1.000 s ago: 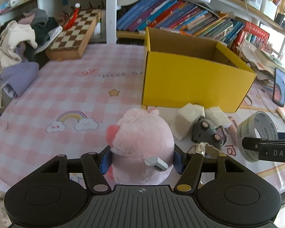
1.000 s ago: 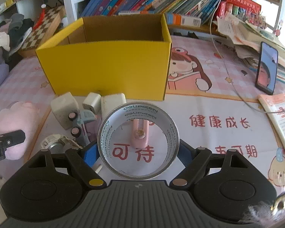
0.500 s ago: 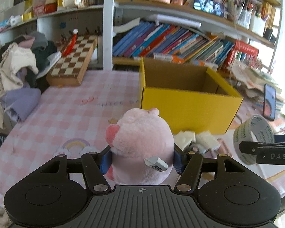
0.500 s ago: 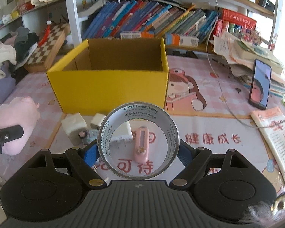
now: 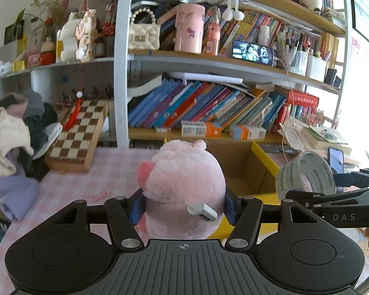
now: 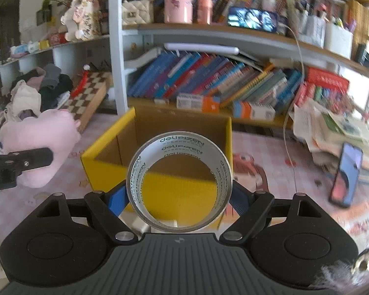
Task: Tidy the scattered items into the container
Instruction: 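Lift the pig with the left tool while the right tool carries the tape over the box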
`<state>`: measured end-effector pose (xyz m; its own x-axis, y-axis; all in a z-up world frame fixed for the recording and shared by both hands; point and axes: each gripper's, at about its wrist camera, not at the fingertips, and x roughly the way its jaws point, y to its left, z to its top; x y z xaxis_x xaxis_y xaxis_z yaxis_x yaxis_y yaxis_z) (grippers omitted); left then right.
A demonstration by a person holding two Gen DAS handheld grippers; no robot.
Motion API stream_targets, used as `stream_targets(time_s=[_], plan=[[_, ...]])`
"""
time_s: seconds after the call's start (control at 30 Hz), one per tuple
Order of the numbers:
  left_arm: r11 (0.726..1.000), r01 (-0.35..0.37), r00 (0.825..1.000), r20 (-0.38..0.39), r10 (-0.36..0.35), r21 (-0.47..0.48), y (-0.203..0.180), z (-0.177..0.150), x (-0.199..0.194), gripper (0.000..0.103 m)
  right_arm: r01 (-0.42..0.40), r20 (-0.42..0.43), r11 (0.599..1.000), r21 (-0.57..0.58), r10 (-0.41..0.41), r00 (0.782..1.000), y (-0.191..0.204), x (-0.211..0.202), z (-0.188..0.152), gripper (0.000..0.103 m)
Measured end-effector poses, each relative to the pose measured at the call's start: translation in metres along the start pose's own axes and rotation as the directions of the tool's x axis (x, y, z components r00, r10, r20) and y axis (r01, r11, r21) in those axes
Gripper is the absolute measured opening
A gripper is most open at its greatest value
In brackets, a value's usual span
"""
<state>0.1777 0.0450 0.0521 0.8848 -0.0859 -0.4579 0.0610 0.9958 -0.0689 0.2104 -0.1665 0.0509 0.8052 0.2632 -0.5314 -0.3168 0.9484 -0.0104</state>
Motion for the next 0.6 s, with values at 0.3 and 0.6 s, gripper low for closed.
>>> stream_targets(time_s=[0.3, 0.6], plan=[[0.999, -0.021, 1.0, 0.011, 0.021, 0.028, -0.012, 0.027, 0.038, 0.061, -0.052, 0.036, 0.996, -0.077, 0.055, 0.998, -0.019, 0.04, 0.039, 0.082], [0.994, -0.019, 0.999, -0.033, 0.023, 0.106, -0.024, 0.052, 0.097, 0.061, -0.086, -0.014, 0.952, -0.294, 0.086, 0.996, -0.026, 0.105, 0.064, 0.082]])
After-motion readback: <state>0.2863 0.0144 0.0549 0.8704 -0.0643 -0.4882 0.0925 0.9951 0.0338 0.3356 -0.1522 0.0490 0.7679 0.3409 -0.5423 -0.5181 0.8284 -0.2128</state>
